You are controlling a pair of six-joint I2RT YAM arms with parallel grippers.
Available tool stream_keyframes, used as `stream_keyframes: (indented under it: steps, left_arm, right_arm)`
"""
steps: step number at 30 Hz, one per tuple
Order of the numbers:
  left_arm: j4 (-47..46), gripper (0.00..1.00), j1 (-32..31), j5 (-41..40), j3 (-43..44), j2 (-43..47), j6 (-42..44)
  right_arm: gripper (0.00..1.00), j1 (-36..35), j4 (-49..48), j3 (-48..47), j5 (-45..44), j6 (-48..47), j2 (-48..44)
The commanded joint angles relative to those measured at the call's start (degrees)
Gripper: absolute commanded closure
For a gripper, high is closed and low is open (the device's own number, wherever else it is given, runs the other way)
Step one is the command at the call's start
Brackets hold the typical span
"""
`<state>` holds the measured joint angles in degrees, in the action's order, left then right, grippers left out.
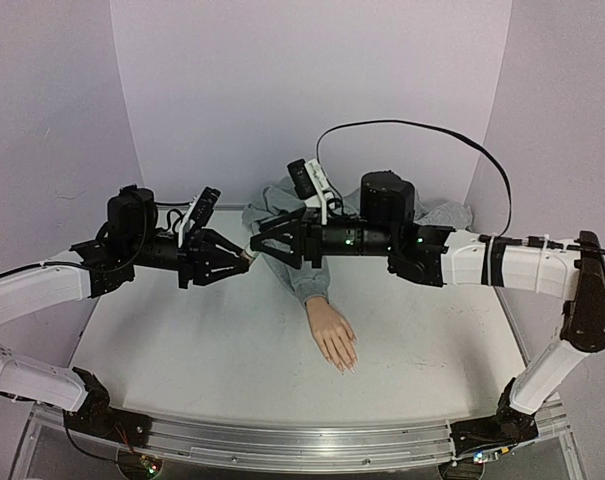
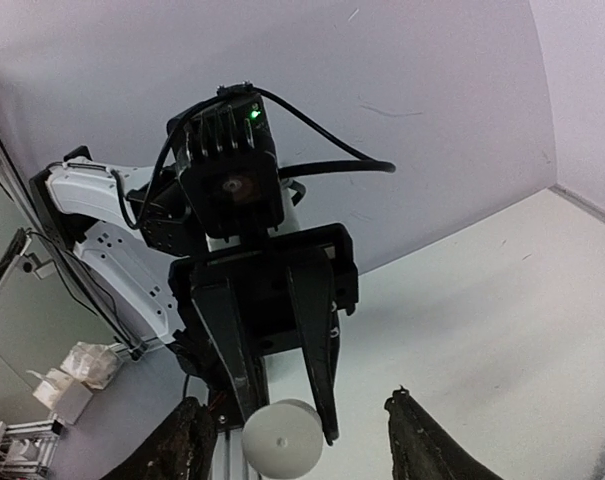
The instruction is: Paint the nails
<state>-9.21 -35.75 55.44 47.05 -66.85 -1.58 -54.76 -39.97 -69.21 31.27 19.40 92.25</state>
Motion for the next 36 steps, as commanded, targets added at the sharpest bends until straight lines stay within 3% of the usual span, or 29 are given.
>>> stream_keyframes:
  steps: [1,7,11,14,18,24,26,31,34,36]
  left_arm:
    - [-2.9,1.00,-0.5,3.1,3.1,0.0,-0.3]
    - [-2.9,1.00,-0.6,3.5,3.1,-0.1,-0.2]
    - [-2.9,1.00,-0.6,3.8,3.2,-0.3,-0.1]
    - [-2.9,1.00,-0.6,3.2,3.2,-0.2,-0.2]
    - [-2.9,1.00,-0.6,1.2,2.8,0.5,0.0]
    - [-3.0,1.00,-0.6,-6.1,1.4,3.0,0.9]
    - [-3.0,1.00,-0.6,-11.5,0.6,4.4,0.9]
    - [-3.0,1.00,-0.5,-29.3,-2.4,8.4,1.5]
    - [-3.0,1.00,-0.5,-38.9,-3.9,10.8,4.4]
    - [-3.0,1.00,-0.5,-43.3,-4.9,11.9,4.9]
  right_arm:
    - [0.48,0.2,-5.5,-4.4,6.2,-0.1,1.8]
    - [0.64,0.2,-7.0,-4.8,8.0,0.4,2.5]
    - [0.67,0.2,-7.9,-4.7,9.2,1.2,2.9]
    - [0.76,0.3,-8.4,-4.9,10.3,2.1,3.9]
    - [0.79,0.0,-10.6,-4.9,11.8,4.5,5.9]
    - [0.94,-1.4,-12.9,-4.4,8.9,6.8,7.9]
    - [1.00,-2.8,-13.0,-4.6,5.0,7.2,8.8]
    - [1.00,-7.2,-12.0,-8.2,-10.7,14.1,14.5]
    - [1.00,-11.0,-0.2,-16.6,-29.9,21.4,20.3]
    - [1.00,-13.3,9.8,-23.7,-39.5,31.0,23.7]
